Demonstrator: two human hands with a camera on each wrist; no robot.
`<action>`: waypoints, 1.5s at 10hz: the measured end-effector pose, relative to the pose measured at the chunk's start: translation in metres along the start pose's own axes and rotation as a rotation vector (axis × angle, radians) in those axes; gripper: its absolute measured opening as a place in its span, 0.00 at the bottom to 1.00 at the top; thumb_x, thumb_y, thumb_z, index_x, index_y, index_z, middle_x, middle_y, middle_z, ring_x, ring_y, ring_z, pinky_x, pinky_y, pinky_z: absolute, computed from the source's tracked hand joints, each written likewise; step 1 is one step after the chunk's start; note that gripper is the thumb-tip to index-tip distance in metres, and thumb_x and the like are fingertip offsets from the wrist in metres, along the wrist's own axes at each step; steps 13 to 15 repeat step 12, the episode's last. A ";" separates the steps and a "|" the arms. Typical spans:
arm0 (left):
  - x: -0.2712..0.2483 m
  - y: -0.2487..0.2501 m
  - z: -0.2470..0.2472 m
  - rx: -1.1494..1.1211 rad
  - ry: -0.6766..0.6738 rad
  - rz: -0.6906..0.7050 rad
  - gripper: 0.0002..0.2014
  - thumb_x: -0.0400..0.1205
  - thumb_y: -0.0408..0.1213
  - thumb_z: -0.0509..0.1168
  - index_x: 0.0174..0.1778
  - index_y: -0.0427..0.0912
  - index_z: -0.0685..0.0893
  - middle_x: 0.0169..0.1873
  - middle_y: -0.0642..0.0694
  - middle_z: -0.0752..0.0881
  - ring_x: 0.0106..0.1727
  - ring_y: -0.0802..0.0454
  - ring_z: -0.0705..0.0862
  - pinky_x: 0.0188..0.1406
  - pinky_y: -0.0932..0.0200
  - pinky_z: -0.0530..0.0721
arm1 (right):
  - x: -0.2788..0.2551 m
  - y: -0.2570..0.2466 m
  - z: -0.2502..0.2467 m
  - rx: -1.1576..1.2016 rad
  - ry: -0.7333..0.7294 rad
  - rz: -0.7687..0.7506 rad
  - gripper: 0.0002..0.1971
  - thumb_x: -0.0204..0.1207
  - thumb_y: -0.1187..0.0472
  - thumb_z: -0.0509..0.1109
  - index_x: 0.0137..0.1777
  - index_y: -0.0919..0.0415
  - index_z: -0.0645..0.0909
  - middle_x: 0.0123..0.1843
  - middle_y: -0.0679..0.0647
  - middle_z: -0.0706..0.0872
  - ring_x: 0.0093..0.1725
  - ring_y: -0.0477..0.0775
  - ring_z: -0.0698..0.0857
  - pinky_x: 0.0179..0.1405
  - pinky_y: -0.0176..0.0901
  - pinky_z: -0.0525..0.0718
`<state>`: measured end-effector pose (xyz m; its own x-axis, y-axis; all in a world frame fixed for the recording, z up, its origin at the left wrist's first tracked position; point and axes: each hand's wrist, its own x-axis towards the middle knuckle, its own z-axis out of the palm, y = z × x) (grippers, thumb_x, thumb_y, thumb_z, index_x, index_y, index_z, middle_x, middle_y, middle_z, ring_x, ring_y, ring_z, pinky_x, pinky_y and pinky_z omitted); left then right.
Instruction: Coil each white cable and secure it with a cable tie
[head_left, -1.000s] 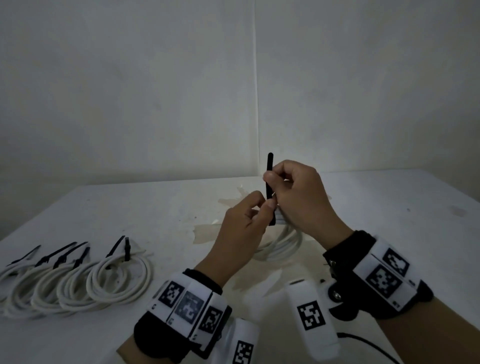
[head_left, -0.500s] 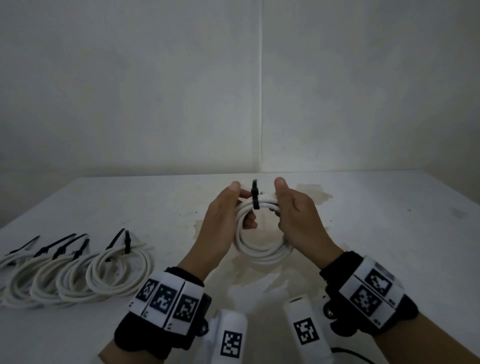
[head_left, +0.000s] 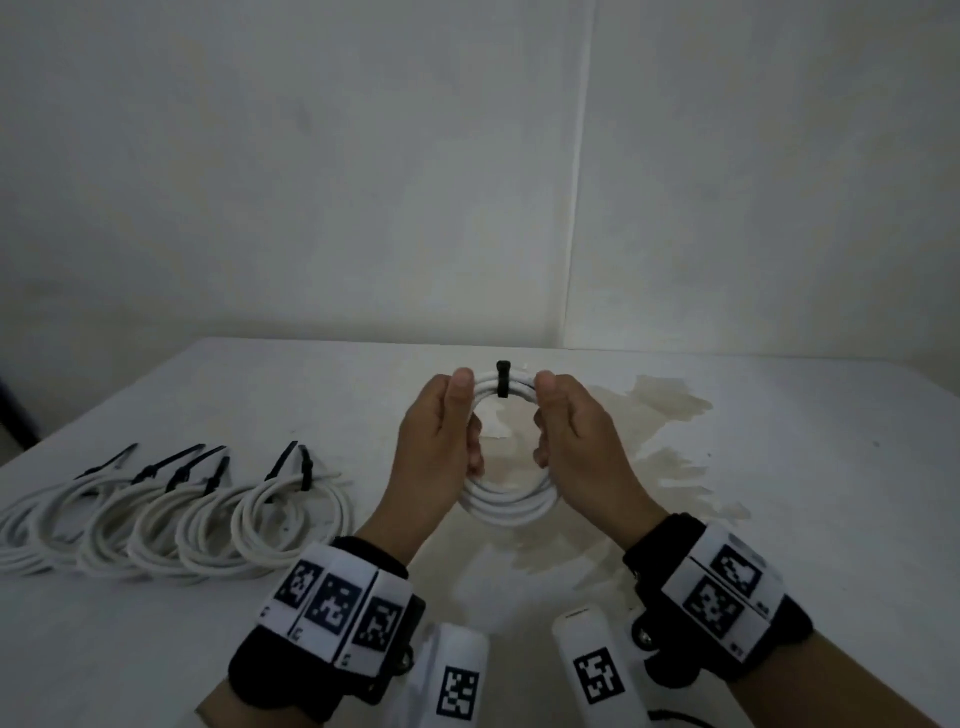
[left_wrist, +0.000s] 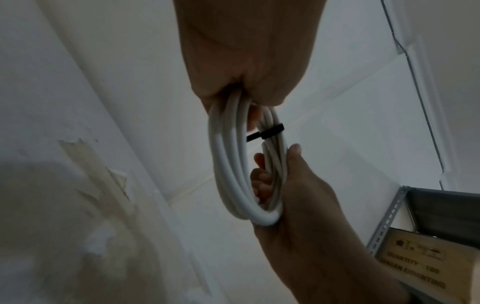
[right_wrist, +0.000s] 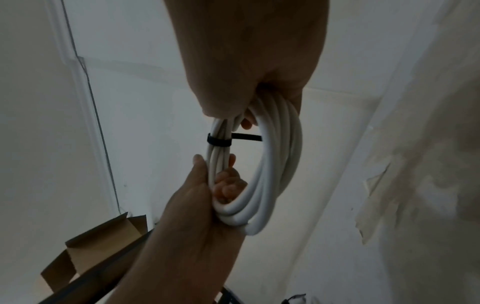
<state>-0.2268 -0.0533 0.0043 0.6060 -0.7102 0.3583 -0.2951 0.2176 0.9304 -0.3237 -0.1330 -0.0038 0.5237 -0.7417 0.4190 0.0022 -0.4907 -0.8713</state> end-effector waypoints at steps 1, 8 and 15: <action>-0.004 -0.004 -0.017 -0.011 -0.109 -0.039 0.11 0.86 0.41 0.51 0.47 0.50 0.80 0.35 0.47 0.83 0.33 0.61 0.85 0.40 0.60 0.85 | 0.009 0.001 0.007 0.034 -0.006 0.060 0.25 0.81 0.46 0.52 0.49 0.71 0.76 0.29 0.52 0.68 0.28 0.51 0.69 0.28 0.50 0.76; 0.003 -0.045 -0.119 0.677 -0.047 -0.150 0.10 0.84 0.36 0.59 0.52 0.34 0.81 0.46 0.37 0.88 0.46 0.43 0.86 0.47 0.55 0.79 | 0.006 -0.001 0.083 -0.121 -0.528 0.268 0.31 0.81 0.42 0.52 0.80 0.57 0.56 0.82 0.48 0.59 0.80 0.47 0.58 0.73 0.36 0.56; 0.009 -0.050 -0.129 0.940 0.004 -0.216 0.14 0.82 0.36 0.62 0.62 0.36 0.82 0.59 0.38 0.84 0.61 0.42 0.81 0.59 0.54 0.76 | 0.013 0.004 0.052 -0.148 -0.421 0.288 0.31 0.79 0.38 0.51 0.78 0.54 0.63 0.80 0.50 0.64 0.78 0.50 0.64 0.77 0.47 0.59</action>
